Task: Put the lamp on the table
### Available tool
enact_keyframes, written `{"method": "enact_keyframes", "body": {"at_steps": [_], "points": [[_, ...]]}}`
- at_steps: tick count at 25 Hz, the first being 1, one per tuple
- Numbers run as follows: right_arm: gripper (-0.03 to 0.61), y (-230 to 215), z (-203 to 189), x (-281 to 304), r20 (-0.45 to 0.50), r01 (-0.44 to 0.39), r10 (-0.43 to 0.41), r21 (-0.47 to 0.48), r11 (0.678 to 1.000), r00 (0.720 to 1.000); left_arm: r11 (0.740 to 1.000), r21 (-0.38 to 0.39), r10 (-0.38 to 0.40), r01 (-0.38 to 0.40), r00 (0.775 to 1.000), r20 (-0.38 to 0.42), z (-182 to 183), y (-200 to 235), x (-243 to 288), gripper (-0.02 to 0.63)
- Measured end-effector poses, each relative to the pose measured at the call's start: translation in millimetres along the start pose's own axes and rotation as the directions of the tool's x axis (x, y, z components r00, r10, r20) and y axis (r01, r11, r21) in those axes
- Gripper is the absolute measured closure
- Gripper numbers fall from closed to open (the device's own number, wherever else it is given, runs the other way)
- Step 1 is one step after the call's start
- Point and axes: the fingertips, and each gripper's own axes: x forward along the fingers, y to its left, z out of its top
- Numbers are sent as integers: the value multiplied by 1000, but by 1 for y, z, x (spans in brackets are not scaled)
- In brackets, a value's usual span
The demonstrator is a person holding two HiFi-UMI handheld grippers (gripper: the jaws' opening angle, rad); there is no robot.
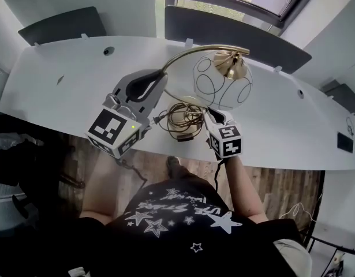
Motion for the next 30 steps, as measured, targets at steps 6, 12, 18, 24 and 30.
{"method": "enact_keyframes", "body": {"at_steps": [6, 12, 18, 24, 30], "points": [[537, 1, -23, -23, 29, 3, -4, 12, 1000, 1000, 999, 36, -9, 9, 1000, -1, -6, -37, -8, 583], [537, 9, -58, -53, 97, 55, -59, 40, 998, 994, 993, 90, -71, 70, 997, 6, -13, -84, -24, 583], [537, -5, -27, -15, 105, 38, -40, 23, 999, 994, 991, 122, -56, 57, 998, -5, -4, -50, 0, 583], [537, -6, -18, -6, 90, 10, -12, 24, 1000, 996, 991, 132, -32, 37, 999, -39, -2, -40, 3, 583], [537, -5, -14, -1, 98, 27, -32, 44, 999, 995, 988, 149, -42, 48, 998, -42, 1, -38, 3, 583]]}}
